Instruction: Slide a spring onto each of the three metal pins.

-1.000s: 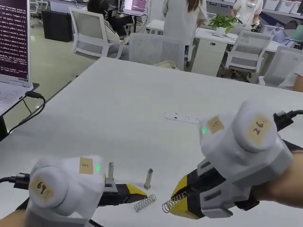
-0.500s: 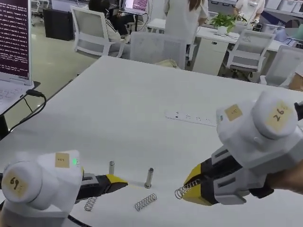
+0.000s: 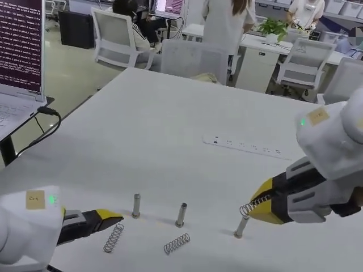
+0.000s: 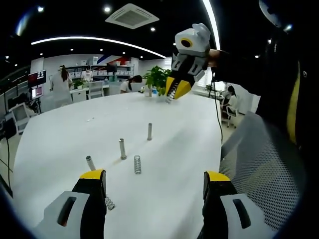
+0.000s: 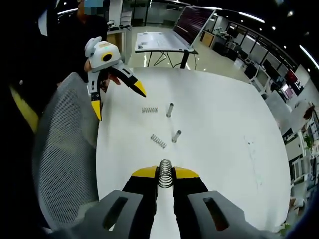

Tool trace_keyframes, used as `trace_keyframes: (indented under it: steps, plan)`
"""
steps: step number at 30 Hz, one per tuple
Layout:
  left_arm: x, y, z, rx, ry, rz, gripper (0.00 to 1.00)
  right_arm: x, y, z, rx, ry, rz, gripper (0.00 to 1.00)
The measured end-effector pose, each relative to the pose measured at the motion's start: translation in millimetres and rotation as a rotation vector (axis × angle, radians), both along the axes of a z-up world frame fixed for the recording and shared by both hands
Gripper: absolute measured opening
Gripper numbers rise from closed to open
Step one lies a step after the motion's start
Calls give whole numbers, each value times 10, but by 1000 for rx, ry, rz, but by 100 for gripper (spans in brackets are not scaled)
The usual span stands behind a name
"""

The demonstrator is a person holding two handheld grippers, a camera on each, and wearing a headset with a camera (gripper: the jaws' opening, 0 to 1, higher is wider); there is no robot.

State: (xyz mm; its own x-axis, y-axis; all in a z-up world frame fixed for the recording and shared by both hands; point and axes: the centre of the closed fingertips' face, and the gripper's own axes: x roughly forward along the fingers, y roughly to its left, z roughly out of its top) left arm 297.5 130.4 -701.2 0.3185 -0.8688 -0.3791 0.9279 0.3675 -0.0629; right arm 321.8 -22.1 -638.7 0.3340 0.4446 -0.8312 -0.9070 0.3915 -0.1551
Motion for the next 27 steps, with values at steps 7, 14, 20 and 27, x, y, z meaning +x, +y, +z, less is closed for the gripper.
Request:
trace_keyframes:
  steps: [7,14,20,27]
  plan:
    - [28,83,15,-5,-12,42,77,87,-133,-49,-64,13,-5,8]
    - [6,94,-23,21,-25,39,76,184,-219,-180,-150,44,11,8]
    - [16,98,-22,20,-30,40,76,310,-296,-328,-204,100,11,8]
    - [13,98,-10,20,-36,39,76,416,-350,-507,-248,166,18,8]
